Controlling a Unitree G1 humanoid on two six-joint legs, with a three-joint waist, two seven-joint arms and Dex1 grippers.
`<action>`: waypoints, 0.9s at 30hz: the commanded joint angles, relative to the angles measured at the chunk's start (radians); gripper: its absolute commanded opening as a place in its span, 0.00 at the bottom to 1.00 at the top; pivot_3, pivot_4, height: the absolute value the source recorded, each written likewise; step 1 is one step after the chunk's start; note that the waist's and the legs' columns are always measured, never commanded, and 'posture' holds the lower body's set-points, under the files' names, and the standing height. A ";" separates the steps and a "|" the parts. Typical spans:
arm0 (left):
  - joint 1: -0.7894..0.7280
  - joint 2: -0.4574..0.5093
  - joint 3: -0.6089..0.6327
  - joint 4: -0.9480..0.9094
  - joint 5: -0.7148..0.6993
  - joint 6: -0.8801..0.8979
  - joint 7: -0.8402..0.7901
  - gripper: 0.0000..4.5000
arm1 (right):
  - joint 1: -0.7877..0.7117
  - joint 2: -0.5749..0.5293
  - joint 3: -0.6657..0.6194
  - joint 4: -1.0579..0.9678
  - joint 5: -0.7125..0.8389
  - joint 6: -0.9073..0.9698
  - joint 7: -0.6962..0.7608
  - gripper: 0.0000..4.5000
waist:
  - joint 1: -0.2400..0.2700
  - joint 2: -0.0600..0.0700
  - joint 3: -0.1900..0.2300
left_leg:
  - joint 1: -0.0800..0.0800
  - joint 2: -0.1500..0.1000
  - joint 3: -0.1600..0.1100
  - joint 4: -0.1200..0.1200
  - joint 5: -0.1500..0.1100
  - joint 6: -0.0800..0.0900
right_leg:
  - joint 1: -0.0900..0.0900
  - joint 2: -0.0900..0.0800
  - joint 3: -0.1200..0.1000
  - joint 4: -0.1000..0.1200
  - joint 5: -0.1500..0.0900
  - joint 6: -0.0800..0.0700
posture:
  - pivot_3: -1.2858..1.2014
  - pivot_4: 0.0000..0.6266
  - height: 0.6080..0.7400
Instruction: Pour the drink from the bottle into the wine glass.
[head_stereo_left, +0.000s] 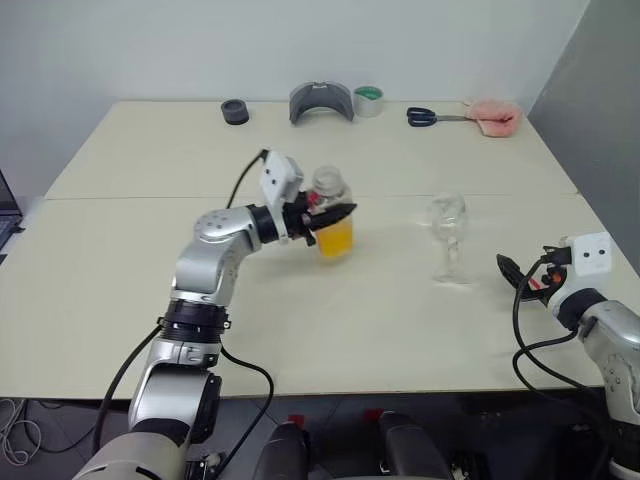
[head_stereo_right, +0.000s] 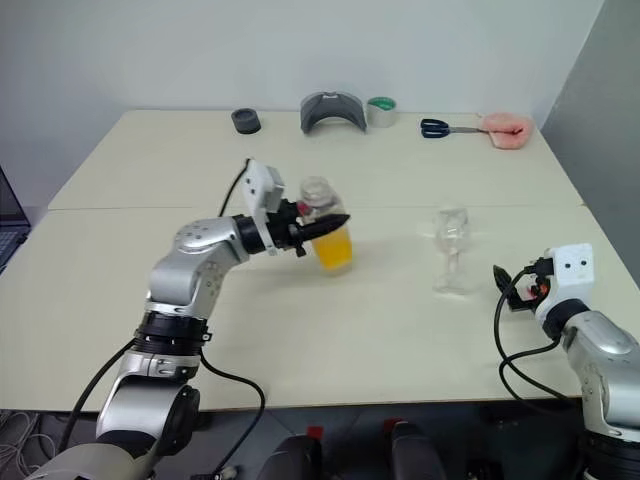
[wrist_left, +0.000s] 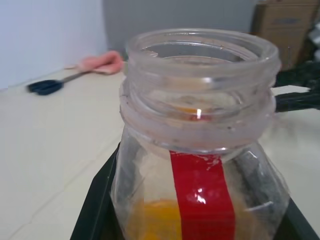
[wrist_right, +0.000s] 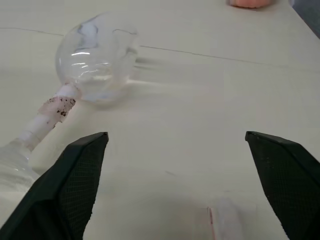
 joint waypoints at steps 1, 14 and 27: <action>-0.018 0.013 0.087 -0.008 0.000 -0.026 0.130 0.38 | -0.060 -0.047 0.039 -0.138 0.065 -0.033 0.105 1.00 | 0.000 0.000 0.000 | 0.000 0.000 0.000 0.000 0.000 0.000 | 0.000 0.000 0.000 0.000 0.000 0.000 | 0.52 0.24 1.00; -0.049 0.123 0.231 0.266 0.097 -0.108 0.475 0.38 | -0.543 0.150 0.590 -0.096 0.061 0.033 0.209 1.00 | 0.011 -0.001 0.000 | -0.004 -0.001 -0.005 0.001 0.001 -0.003 | -0.001 -0.003 -0.005 -0.002 0.000 0.000 | 0.52 0.24 1.00; -0.034 0.114 0.214 0.410 0.120 -0.133 0.524 0.65 | -0.607 0.267 0.657 -0.011 -0.001 -0.043 0.266 1.00 | 0.015 -0.001 0.000 | -0.004 -0.011 -0.007 0.001 0.002 -0.004 | -0.002 -0.012 -0.006 0.000 0.001 0.001 | 0.52 0.24 1.00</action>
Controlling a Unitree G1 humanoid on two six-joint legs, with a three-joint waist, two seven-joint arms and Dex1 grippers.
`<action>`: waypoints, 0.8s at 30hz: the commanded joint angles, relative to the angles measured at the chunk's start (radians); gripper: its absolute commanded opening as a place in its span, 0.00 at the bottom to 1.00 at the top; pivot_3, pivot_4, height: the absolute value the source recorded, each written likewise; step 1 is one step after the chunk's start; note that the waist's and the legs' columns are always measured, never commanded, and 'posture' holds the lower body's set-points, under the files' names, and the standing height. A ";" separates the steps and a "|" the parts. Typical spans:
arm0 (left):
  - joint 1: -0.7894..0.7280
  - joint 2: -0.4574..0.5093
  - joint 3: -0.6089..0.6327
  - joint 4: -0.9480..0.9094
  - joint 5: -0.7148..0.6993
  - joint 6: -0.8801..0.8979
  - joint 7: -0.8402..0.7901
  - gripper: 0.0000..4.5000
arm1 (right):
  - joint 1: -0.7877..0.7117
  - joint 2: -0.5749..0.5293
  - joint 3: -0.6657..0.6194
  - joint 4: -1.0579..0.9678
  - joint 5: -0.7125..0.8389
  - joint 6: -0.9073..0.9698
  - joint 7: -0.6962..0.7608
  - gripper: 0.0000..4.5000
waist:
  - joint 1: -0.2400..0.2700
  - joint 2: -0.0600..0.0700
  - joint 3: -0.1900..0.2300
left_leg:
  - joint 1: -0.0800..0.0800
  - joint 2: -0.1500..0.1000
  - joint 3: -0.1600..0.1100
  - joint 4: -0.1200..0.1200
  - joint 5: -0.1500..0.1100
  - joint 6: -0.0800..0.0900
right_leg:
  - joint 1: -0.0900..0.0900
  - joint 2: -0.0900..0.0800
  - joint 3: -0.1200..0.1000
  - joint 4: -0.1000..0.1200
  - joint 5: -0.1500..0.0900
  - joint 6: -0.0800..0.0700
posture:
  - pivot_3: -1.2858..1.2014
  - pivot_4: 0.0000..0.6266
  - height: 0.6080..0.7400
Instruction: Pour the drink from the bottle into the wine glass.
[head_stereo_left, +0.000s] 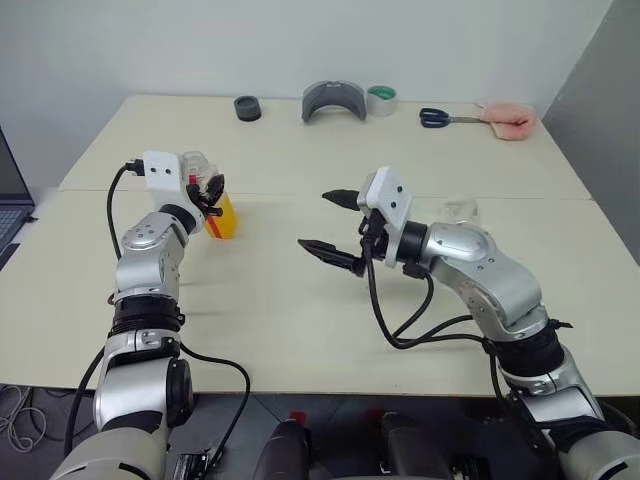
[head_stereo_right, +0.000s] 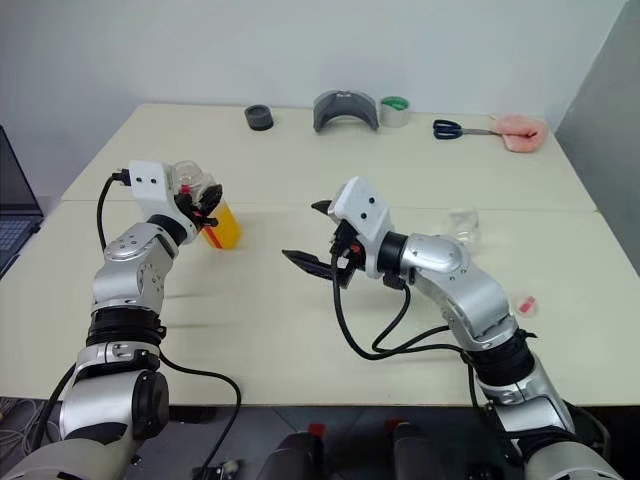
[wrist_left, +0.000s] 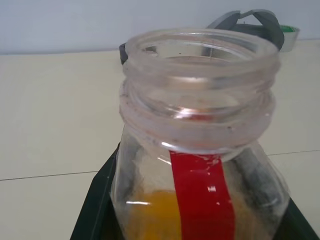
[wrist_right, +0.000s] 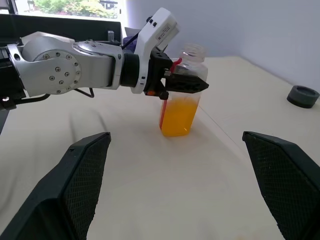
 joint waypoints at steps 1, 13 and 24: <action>0.006 -0.003 -0.011 0.007 0.001 0.002 -0.013 0.73 | -0.022 0.013 -0.005 -0.019 -0.007 -0.019 0.012 1.00 | -0.001 0.000 0.000 | 0.000 0.000 0.000 0.000 0.000 0.000 | 0.000 0.000 0.000 0.000 0.000 0.000 | 0.52 0.24 1.00; 0.149 -0.027 -0.012 -0.130 -0.002 0.009 -0.003 0.99 | 0.031 -0.008 -0.007 -0.037 -0.029 -0.018 0.027 1.00 | -0.001 0.000 0.000 | -0.001 -0.002 0.000 0.000 0.000 0.000 | -0.001 -0.002 0.000 0.000 0.000 0.000 | 0.52 0.24 1.00; 0.356 -0.041 -0.019 -0.337 0.022 -0.001 0.055 0.99 | 0.110 -0.028 -0.030 -0.002 -0.116 -0.039 -0.025 1.00 | 0.000 -0.001 0.000 | 0.000 -0.001 0.000 0.000 -0.001 0.002 | -0.001 -0.003 0.001 0.000 0.000 0.000 | 0.52 0.24 1.00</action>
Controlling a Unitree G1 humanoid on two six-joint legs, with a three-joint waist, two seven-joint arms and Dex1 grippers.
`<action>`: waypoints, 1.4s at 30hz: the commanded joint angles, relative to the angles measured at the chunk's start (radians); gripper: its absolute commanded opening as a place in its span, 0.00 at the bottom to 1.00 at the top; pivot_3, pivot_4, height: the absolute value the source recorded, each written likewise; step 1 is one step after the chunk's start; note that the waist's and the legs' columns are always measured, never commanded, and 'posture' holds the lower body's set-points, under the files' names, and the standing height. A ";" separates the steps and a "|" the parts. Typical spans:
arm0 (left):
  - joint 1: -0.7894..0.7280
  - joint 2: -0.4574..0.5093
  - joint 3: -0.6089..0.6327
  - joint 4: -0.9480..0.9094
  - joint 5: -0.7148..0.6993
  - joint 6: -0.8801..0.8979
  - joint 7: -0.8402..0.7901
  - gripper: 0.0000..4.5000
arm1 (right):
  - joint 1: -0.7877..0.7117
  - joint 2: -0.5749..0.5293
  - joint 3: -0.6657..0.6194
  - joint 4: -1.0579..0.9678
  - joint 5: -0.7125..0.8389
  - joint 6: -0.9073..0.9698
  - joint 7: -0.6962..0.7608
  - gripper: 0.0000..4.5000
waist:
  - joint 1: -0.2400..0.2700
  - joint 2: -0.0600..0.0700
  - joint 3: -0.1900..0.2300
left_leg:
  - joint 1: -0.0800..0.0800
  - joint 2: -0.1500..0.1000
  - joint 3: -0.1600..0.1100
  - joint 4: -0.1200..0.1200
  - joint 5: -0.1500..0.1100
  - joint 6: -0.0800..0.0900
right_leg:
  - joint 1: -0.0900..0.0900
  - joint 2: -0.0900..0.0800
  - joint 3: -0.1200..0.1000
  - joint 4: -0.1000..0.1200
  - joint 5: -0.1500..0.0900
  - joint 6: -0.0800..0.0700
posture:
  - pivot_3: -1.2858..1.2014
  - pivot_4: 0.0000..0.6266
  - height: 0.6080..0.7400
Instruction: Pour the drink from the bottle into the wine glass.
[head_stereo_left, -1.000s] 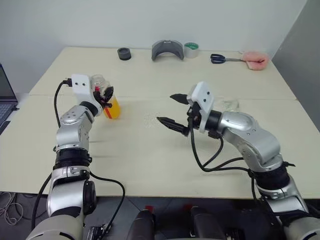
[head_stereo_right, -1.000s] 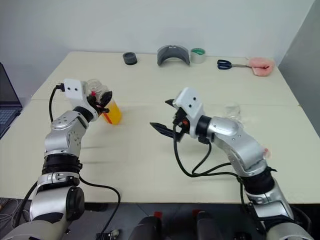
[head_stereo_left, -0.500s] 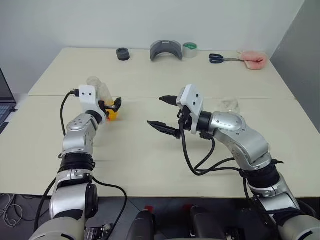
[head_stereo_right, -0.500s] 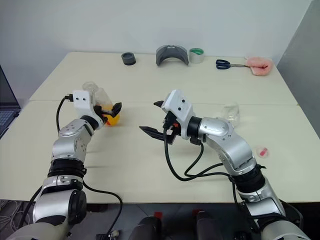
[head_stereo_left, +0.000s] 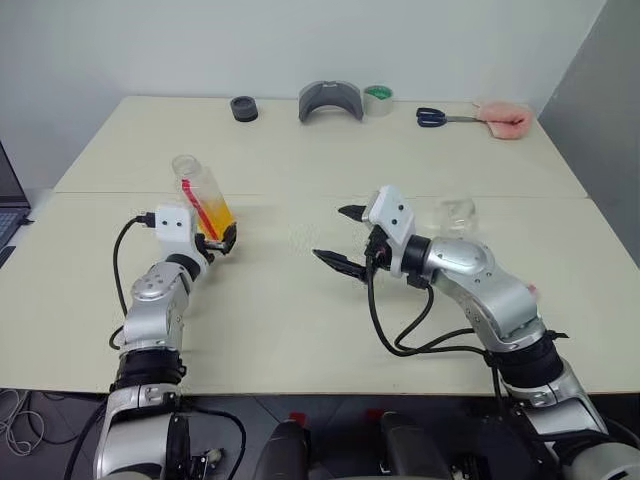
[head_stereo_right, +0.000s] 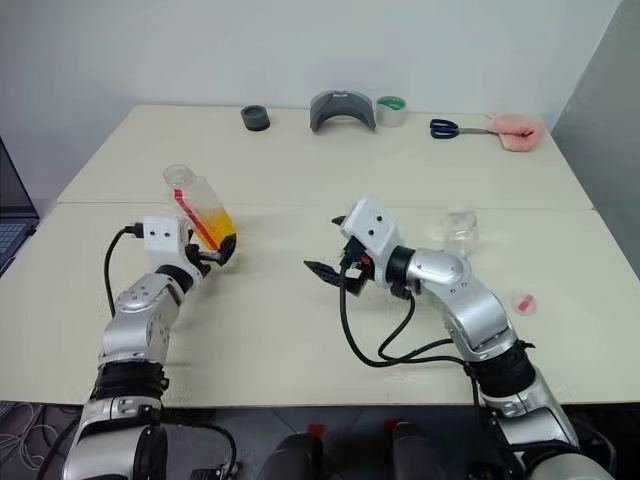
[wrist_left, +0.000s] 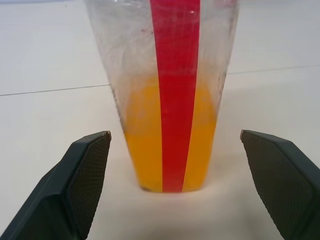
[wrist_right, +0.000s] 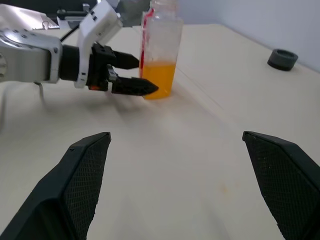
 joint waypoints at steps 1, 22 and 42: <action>0.061 0.005 -0.008 -0.129 -0.007 0.006 -0.017 0.99 | 0.020 -0.008 -0.045 -0.048 -0.002 0.003 -0.021 1.00 | 0.000 0.000 0.000 | 0.000 0.000 0.000 0.000 0.000 0.000 | 0.000 0.000 0.000 0.000 0.000 0.000 | 0.52 0.24 1.00; 0.199 0.104 -0.286 -0.521 -0.209 0.180 -0.588 0.99 | -0.201 -0.386 -0.607 0.390 0.310 0.805 -0.098 1.00 | -0.008 0.001 0.000 | 0.004 -0.002 0.004 -0.002 -0.002 0.004 | 0.006 0.001 0.002 -0.003 0.000 0.000 | 0.52 0.24 1.00; 0.076 0.238 -0.380 -0.431 -0.234 0.156 -0.939 0.99 | -0.414 -0.415 -0.221 1.067 0.108 0.479 0.363 1.00 | -0.023 0.002 0.001 | 0.004 -0.001 0.006 -0.001 -0.002 0.005 | 0.005 0.001 0.003 -0.003 0.000 0.002 | 0.52 0.24 1.00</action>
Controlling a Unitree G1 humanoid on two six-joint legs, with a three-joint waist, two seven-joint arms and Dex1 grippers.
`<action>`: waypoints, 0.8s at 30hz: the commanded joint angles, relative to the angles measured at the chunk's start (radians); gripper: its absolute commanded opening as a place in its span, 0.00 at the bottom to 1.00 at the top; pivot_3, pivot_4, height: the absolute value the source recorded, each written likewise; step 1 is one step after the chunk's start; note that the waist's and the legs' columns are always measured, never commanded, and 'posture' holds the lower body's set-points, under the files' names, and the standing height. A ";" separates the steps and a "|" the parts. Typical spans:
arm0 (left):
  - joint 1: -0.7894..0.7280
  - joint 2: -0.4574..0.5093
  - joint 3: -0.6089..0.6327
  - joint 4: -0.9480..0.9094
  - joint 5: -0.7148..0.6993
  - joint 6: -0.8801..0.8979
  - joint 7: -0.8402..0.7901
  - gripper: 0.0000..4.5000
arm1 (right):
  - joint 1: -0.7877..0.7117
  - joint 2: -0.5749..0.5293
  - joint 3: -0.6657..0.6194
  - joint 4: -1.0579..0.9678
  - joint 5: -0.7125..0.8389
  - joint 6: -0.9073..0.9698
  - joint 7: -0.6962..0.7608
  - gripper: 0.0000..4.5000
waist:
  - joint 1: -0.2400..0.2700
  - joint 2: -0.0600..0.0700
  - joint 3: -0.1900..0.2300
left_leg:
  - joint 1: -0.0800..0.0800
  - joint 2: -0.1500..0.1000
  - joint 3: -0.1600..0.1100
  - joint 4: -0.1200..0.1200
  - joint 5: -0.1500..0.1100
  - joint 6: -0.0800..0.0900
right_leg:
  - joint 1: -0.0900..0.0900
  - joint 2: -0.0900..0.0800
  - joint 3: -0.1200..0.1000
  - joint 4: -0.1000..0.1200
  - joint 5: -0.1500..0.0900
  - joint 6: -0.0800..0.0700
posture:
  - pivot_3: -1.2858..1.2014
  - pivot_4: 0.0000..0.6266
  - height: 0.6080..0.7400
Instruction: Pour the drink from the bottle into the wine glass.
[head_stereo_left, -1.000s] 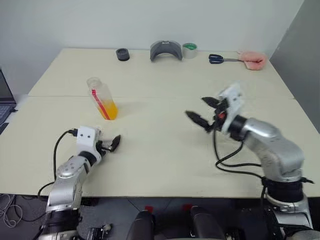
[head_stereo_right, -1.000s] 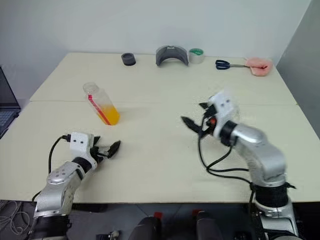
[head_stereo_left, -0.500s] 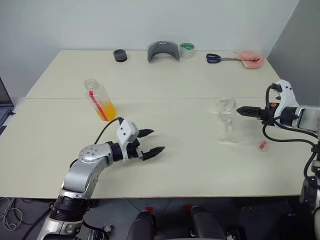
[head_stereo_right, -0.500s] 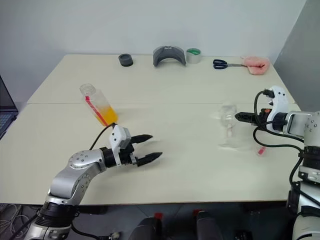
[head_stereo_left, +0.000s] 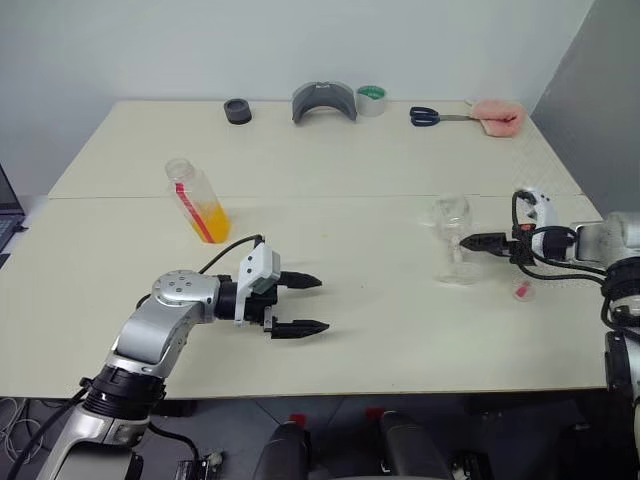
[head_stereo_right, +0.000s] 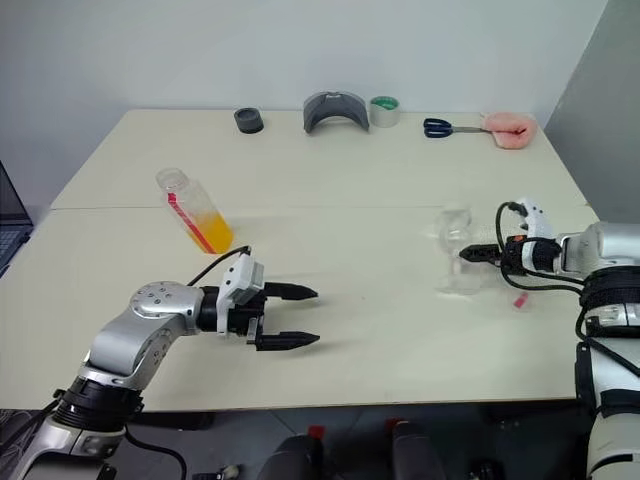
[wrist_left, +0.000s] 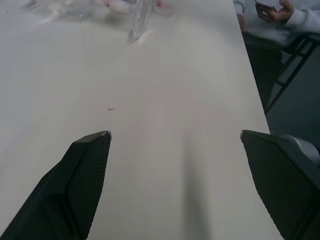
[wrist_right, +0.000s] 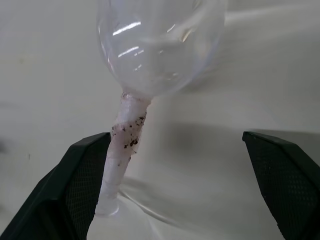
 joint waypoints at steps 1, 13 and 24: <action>-0.013 -0.003 0.005 0.000 0.008 -0.033 -0.007 0.99 | -0.062 0.017 0.020 0.062 -0.040 -0.066 0.068 1.00 | -0.001 0.000 0.000 | 0.000 0.000 0.000 0.000 0.000 0.000 | 0.000 0.000 0.000 0.000 0.000 0.000 | 0.52 0.24 1.00; -0.018 -0.011 0.007 0.017 0.034 -0.064 0.009 1.00 | -0.163 0.118 0.054 0.298 -0.186 -0.221 0.155 0.63 | -0.002 0.000 0.000 | 0.000 0.000 0.000 0.000 0.000 0.000 | -0.001 0.000 0.000 0.000 0.000 0.000 | 0.52 0.24 1.00; -0.021 -0.017 0.003 0.001 0.045 -0.055 0.032 1.00 | -0.226 0.144 -0.015 0.334 -0.199 -0.233 0.158 0.14 | -0.001 0.000 0.000 | 0.000 0.000 0.000 0.000 0.000 0.000 | -0.001 0.000 0.000 0.001 0.000 0.000 | 0.52 0.24 1.00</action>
